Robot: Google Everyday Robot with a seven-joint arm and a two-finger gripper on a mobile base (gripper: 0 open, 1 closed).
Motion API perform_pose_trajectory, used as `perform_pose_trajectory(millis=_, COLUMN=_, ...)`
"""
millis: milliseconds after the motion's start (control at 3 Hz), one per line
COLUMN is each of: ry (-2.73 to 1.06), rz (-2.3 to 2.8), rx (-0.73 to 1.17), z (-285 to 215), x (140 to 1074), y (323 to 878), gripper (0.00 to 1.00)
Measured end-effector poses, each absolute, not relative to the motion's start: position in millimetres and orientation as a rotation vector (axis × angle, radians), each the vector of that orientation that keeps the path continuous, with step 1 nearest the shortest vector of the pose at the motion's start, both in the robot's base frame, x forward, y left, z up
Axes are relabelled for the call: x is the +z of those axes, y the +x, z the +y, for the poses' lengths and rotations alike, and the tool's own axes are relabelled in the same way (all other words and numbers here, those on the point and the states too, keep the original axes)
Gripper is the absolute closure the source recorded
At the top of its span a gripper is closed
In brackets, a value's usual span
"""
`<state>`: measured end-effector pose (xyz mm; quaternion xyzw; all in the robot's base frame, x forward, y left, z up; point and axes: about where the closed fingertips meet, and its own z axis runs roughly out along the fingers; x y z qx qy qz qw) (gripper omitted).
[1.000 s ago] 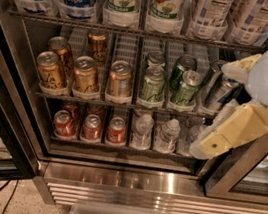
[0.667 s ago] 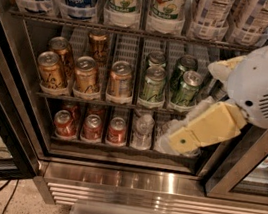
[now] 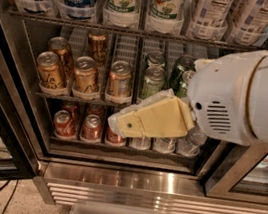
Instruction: Pick 7up can from top shelf of fridge
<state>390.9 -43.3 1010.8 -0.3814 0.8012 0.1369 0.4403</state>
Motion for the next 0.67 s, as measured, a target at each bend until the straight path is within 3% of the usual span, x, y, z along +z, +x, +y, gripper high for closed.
perform_pose_trajectory(millis=667, ry=-0.84, rz=1.882, rx=0.345, z=-27.1, x=1020.4, y=397.6, gripper=0.0)
